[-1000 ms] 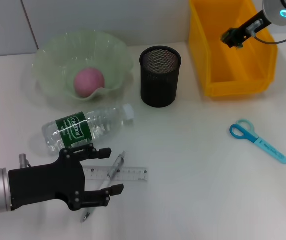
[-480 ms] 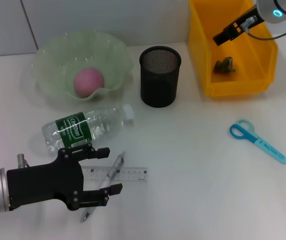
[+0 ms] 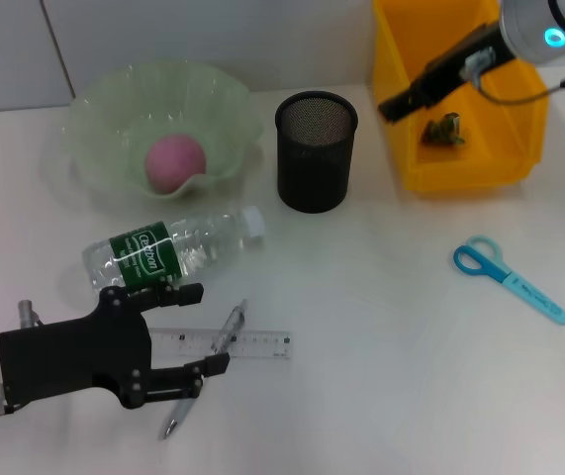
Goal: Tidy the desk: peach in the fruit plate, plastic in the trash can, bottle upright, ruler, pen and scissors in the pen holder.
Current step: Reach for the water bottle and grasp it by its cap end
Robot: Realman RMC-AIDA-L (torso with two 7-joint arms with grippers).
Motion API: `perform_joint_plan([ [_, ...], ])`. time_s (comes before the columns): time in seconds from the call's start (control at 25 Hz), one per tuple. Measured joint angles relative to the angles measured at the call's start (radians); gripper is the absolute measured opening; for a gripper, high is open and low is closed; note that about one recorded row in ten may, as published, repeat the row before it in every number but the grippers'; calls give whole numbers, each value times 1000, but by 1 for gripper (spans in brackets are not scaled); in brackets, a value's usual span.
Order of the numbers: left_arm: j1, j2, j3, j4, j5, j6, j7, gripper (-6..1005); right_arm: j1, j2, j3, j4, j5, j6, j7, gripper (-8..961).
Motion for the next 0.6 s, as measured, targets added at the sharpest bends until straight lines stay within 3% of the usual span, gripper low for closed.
perform_joint_plan([
  [0.16,22,3,-32,22,-3,10,-9,817,-84,9,0,-87,149,-100,-92,844],
  [0.36,67,6,-57,104,3,17,-68,817,-221,9,16,-87,364,-145,-302,843],
  [0.52,78,8,-58,134,4,17,-92,817,-305,6,104,17,524,-158,-566,843],
  [0.6,91,16,-59,239,12,9,-179,817,-321,-7,190,161,610,-184,-745,843],
])
